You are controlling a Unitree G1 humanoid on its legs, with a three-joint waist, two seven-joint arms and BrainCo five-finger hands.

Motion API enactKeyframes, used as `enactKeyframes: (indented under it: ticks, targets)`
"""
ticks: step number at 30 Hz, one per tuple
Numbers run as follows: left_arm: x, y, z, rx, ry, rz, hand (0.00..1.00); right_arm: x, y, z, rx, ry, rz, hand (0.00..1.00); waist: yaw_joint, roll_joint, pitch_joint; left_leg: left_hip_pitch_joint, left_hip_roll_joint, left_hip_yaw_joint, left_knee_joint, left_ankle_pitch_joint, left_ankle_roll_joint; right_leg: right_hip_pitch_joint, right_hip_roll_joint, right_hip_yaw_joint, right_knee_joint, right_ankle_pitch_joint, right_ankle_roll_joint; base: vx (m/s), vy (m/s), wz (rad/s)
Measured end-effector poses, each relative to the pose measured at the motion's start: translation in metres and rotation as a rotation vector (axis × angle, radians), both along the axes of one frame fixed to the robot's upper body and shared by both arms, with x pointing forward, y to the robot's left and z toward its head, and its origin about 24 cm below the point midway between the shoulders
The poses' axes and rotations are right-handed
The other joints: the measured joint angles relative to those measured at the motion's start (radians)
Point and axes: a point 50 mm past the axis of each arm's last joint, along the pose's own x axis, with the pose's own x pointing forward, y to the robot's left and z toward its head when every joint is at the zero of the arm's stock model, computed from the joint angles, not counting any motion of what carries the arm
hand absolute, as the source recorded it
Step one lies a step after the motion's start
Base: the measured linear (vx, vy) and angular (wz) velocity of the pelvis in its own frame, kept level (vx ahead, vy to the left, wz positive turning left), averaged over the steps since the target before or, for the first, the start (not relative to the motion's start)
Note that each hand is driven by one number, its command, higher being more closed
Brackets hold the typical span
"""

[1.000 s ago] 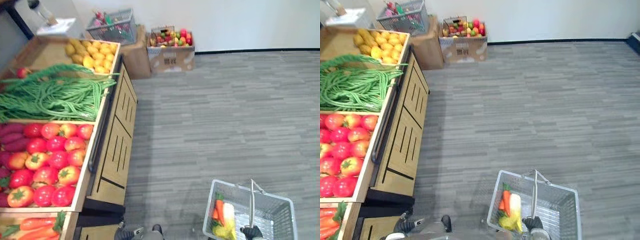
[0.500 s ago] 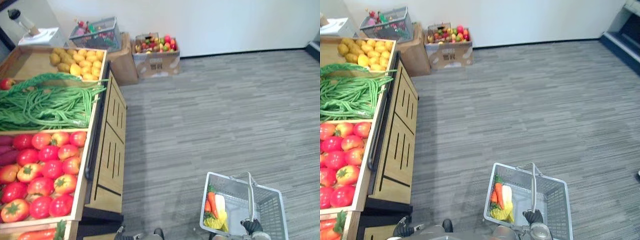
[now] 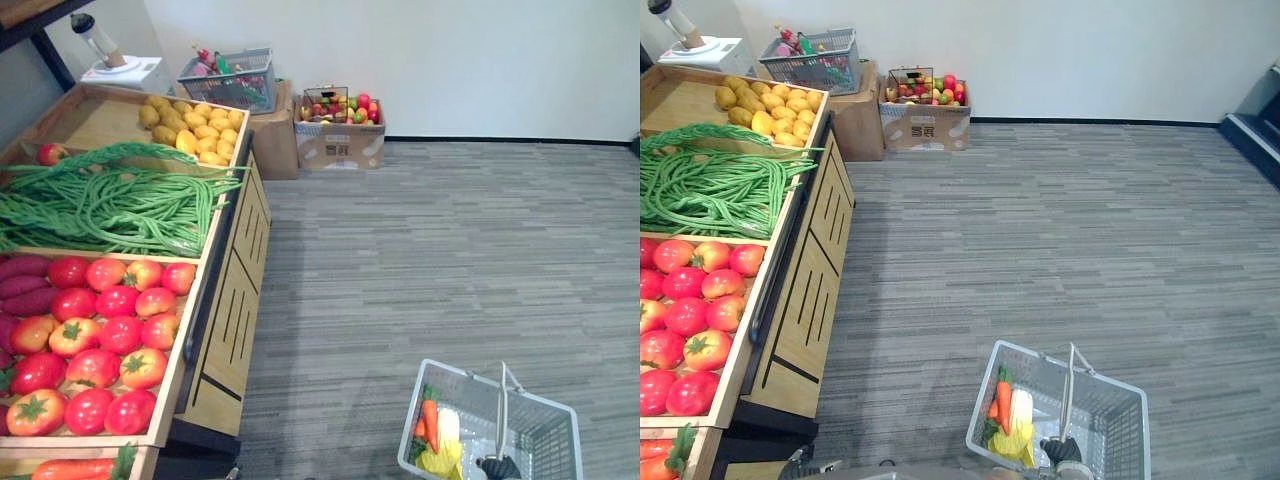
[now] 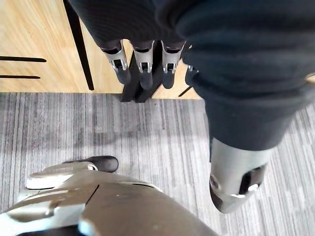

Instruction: Pick vegetable in the basket

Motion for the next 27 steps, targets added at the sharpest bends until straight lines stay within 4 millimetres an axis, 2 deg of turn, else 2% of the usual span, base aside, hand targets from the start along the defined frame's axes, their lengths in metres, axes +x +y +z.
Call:
enactKeyframes:
  ticks: [5,9,12,17,21,27]
  targets:
    - [0.0,-0.001,-0.001,-0.048,-0.035,0.138,0.0,-0.004,0.004,-0.003,0.025,0.017,-0.038,1.0,0.001,0.005,-0.007,-0.051,0.021,-0.073,0.035,0.012,-0.02,0.059,0.031,-0.115,-0.062,0.003,0.003,0.1,-0.095,0.55]
    - [0.0,-0.002,-0.001,-0.063,-0.039,0.139,0.0,-0.011,0.009,-0.005,0.048,0.034,-0.08,1.0,0.0,0.002,-0.005,-0.058,0.033,0.014,0.056,0.046,-0.036,0.123,0.03,-0.217,-0.059,0.003,0.003,0.06,-0.033,0.64]
    - [-0.001,-0.002,-0.001,-0.078,-0.041,0.166,0.0,-0.009,0.019,-0.007,0.077,0.027,-0.077,1.0,0.0,0.003,-0.005,-0.053,0.026,0.022,0.011,0.102,-0.039,0.125,0.03,-0.237,-0.059,0.003,0.003,0.02,-0.034,0.31]
    - [-0.007,-0.007,-0.005,-0.108,-0.006,0.178,0.0,-0.009,0.02,-0.007,0.083,0.026,-0.091,1.0,-0.003,0.008,-0.003,-0.034,0.024,0.023,-0.065,0.169,-0.041,0.125,0.036,-0.251,-0.062,0.003,0.003,-0.02,-0.037,0.14]
    - [-0.011,-0.007,-0.006,-0.124,0.011,0.197,0.0,-0.01,0.02,-0.007,0.107,0.014,-0.168,1.0,-0.022,0.016,0.005,-0.035,0.022,0.022,-0.074,0.177,-0.039,0.13,0.038,-0.265,-0.064,0.003,0.003,-0.05,-0.006,0.1]
    - [-0.007,-0.009,-0.007,-0.129,0.017,0.156,0.0,-0.007,0.02,-0.007,0.134,-0.004,-0.208,1.0,-0.026,0.029,0.031,-0.041,0.016,0.022,-0.084,0.174,-0.034,0.133,0.039,-0.265,-0.085,-0.012,0.016,-0.12,0.018,0.01]
